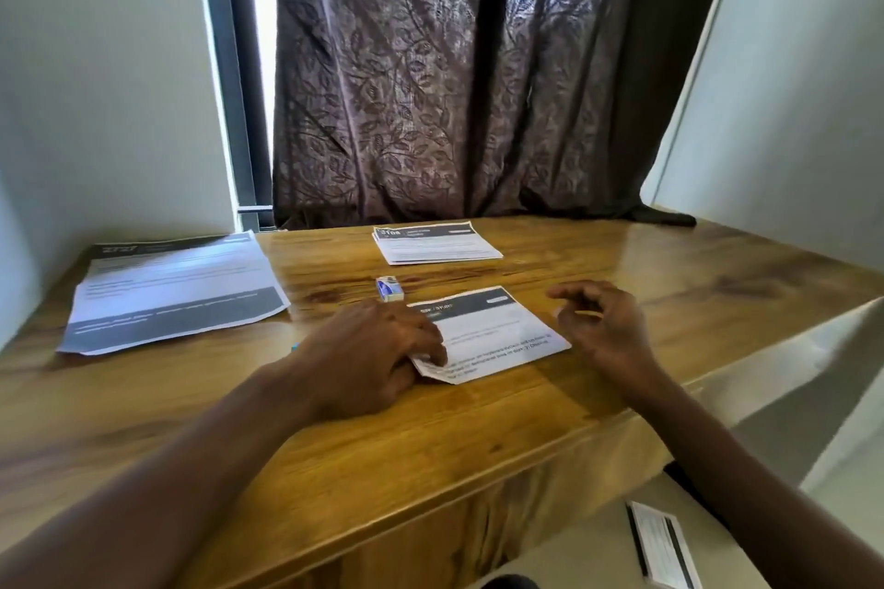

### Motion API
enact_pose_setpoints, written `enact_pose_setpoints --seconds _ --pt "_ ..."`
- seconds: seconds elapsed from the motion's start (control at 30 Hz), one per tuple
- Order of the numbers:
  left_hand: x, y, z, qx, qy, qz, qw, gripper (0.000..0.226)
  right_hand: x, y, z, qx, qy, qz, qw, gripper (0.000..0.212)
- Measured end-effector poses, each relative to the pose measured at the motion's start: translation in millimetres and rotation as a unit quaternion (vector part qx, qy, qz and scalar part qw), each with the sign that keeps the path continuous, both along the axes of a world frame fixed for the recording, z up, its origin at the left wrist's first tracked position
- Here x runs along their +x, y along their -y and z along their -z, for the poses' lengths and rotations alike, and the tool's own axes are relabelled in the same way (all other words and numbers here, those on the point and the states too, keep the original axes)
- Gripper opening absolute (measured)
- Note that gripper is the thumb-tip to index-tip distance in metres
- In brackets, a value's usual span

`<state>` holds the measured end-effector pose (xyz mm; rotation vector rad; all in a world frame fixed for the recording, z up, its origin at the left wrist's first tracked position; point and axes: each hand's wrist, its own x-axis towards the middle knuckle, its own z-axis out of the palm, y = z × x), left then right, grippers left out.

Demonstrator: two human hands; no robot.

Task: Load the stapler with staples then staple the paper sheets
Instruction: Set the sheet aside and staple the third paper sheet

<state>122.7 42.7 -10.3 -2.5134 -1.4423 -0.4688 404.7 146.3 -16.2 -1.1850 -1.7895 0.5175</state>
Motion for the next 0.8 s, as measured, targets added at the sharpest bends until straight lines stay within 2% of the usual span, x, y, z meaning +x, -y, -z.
enact_pose_setpoints --seconds 0.1,0.23,0.27,0.37,0.43,0.63,0.8 --pt "-1 0 1 -0.048 0.03 -0.013 0.998 0.04 -10 5 0 0.052 0.135 -0.048 0.988 0.024" --pt "3 3 0 -0.105 0.054 -0.044 0.992 0.072 -39 9 -1 0.059 0.219 -0.151 0.962 0.034" --pt "4 2 0 -0.111 0.07 -0.047 0.99 0.072 -47 9 -1 0.056 0.229 -0.169 0.957 0.036" --pt "5 -1 3 -0.115 0.093 -0.048 0.988 0.043 -69 7 0 0.04 0.249 -0.201 0.946 0.038" --pt "6 -1 4 -0.111 0.083 -0.054 0.989 0.032 -82 6 1 0.022 0.262 -0.217 0.94 0.042" --pt "6 -1 2 -0.093 0.078 -0.096 0.988 0.03 -96 -9 12 -0.021 0.335 -0.272 0.902 0.049" --pt "5 -3 5 -0.099 0.082 -0.118 0.985 0.033 -87 -27 12 -0.021 0.403 -0.251 0.88 0.065"
